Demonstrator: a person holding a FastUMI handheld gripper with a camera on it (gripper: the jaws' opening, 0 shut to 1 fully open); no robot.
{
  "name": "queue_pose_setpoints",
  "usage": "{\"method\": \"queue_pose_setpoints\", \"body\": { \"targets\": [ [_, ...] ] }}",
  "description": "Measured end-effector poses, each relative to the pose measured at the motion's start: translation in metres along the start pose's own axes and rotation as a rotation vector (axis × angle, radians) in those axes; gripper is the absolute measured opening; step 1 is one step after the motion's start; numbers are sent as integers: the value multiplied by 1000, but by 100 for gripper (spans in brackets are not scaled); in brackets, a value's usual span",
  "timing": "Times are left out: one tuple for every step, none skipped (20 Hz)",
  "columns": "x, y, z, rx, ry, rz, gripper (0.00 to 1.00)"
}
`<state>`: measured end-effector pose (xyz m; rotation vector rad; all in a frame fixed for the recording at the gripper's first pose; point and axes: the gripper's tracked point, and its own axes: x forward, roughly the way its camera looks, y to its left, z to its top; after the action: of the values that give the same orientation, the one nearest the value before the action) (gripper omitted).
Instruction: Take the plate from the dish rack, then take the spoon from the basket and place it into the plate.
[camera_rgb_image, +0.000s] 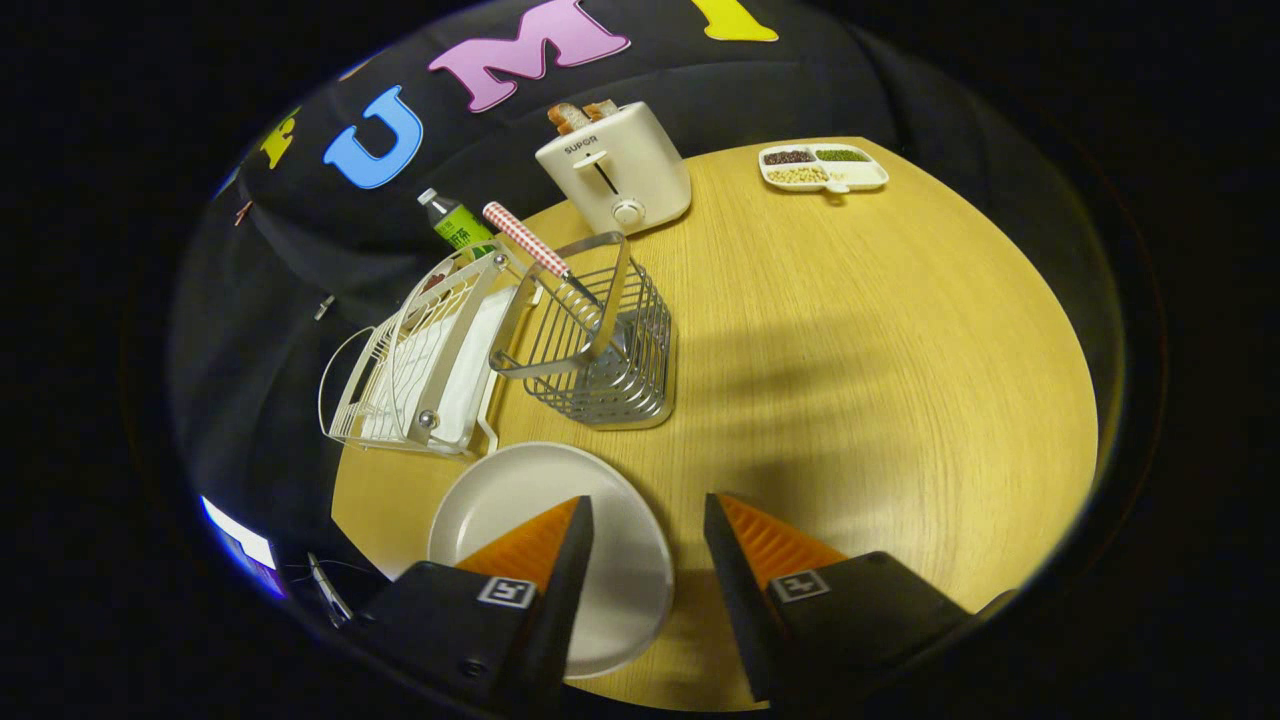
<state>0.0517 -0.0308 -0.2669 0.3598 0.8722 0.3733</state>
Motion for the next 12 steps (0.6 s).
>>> {"method": "queue_pose_setpoints", "body": {
  "targets": [
    [-4, -1, 9, -25, -27, -10, 92],
    [-7, -1, 17, -52, -58, -19, 97],
    [-11, 1, 27, -79, -92, -21, 98],
    [-15, 6, 38, -106, -127, -21, 99],
    [-19, 12, 49, -136, -163, -17, 99],
    [-25, 20, 60, -168, -196, -11, 99],
    [-29, 28, 72, -201, -229, -3, 99],
    [-31, 38, 83, -233, -257, 11, 99],
    [-33, 48, 94, -263, -282, 26, 99],
    [-34, 60, 106, -296, -305, 46, 99],
    [-33, 69, 116, -325, -321, 62, 99],
    [-30, 77, 127, -349, -334, 71, 99]
  ]
}}
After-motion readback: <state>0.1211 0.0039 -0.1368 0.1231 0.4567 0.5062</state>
